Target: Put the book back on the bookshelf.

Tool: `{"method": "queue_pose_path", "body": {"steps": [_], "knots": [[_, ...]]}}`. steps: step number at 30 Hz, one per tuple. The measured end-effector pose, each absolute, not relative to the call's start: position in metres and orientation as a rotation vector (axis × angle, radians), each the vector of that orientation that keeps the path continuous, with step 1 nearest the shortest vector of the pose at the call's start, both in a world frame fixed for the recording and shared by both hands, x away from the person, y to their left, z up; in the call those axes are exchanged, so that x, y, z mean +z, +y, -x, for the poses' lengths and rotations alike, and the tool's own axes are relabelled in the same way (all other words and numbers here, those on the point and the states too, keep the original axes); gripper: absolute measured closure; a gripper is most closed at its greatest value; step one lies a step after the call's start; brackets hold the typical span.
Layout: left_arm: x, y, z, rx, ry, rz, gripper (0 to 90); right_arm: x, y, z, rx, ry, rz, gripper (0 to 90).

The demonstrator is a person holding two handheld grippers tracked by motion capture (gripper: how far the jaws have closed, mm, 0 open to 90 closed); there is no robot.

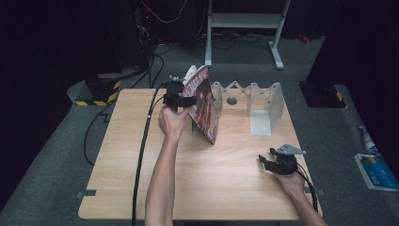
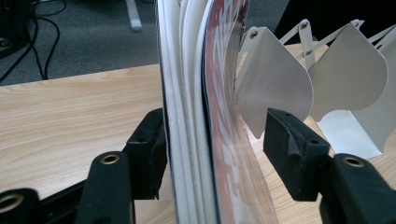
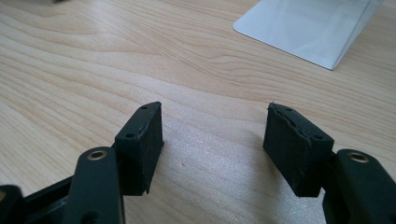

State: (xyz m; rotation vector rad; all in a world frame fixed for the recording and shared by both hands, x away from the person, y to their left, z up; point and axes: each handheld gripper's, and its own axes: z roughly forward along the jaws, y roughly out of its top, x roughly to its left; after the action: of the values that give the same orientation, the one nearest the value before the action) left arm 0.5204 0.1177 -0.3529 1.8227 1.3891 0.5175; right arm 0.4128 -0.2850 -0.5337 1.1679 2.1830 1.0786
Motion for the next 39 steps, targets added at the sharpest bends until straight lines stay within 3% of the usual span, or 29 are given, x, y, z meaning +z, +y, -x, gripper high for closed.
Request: {"method": "queue_pose_path", "body": {"steps": [39], "knots": [[-0.334, 0.145, -0.497, 0.538, 1.293, -1.801, 41.2, -0.534, -0.285, -0.413, 1.080, 2.183, -1.164, 37.1]]}}
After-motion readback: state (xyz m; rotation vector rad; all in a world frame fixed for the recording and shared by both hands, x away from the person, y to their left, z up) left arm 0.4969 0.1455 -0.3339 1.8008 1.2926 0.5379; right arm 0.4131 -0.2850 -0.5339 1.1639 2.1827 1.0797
